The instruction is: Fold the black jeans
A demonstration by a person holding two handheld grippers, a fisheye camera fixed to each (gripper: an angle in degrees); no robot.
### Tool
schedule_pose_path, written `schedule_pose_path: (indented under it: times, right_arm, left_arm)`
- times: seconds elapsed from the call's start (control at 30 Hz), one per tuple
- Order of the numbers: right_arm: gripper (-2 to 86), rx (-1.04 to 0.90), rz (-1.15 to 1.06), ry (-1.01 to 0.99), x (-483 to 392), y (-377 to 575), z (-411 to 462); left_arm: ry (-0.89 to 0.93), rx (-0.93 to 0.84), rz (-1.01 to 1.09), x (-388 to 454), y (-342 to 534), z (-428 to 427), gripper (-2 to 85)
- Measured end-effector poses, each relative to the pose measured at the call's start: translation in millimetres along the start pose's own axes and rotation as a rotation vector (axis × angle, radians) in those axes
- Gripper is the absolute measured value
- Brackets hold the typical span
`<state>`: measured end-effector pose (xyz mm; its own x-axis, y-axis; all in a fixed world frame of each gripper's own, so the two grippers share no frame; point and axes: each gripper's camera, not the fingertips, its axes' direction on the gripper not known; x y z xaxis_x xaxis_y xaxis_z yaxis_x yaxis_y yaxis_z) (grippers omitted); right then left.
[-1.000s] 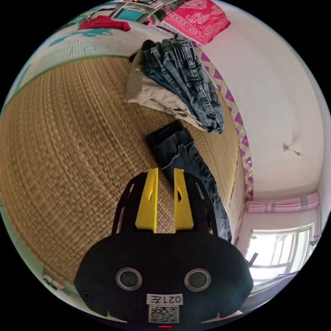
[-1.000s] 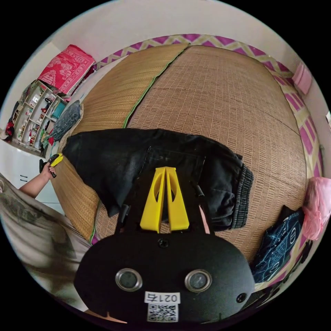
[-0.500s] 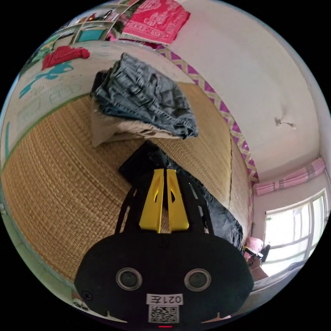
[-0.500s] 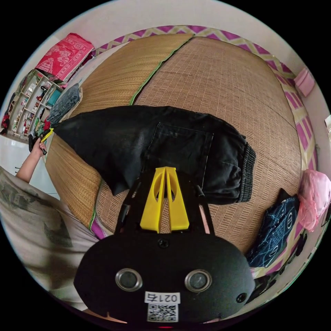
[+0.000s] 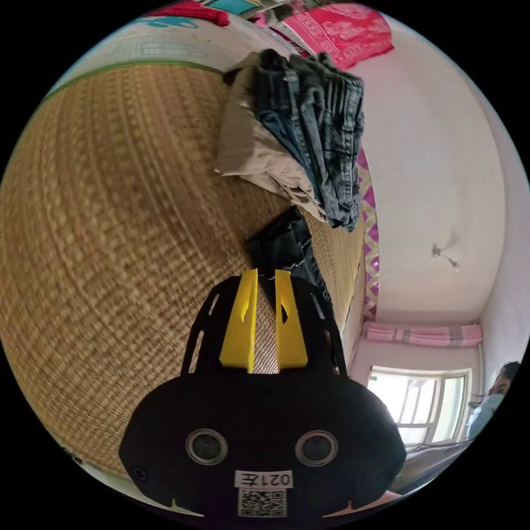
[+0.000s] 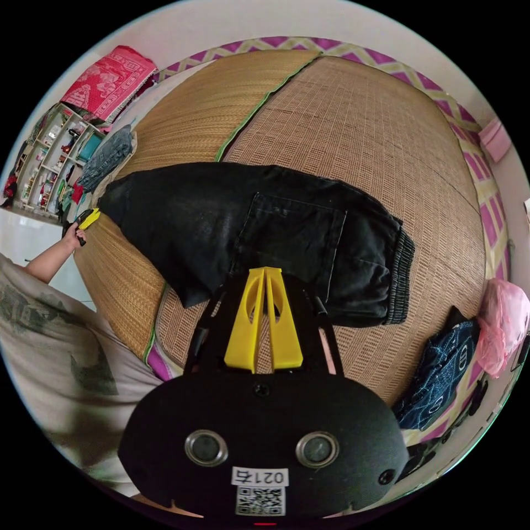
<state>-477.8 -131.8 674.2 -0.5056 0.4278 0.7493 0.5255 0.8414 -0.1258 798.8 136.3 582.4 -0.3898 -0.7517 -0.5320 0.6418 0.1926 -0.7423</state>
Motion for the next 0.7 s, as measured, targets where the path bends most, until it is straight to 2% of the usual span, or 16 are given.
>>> schedule_pose_path:
  times: [0.17, 0.43, 0.5, 0.6, 0.7]
  right_arm:
    - [-0.7, -0.028, 0.016, -0.010, 4, 3, 10]
    - [-0.7, -0.039, -0.004, -0.017, -3, 4, 18]
    - [-0.7, -0.045, -0.002, -0.012, -2, 7, 20]
    - [-0.7, -0.049, 0.004, -0.003, 0, 13, 22]
    - [-0.6, -0.034, 0.015, 0.000, 4, 24, 22]
  left_arm:
    - [0.058, -0.064, -0.001, 5, 6, 10, 9.6]
    - [0.194, 0.022, -0.082, 10, 3, 20, 9.4]
    - [0.206, 0.076, -0.094, 17, 6, 17, 5.9]
    - [0.218, 0.126, 0.004, 48, 8, 6, 0.5]
    - [0.252, 0.138, 0.161, 106, 10, -11, -0.5]
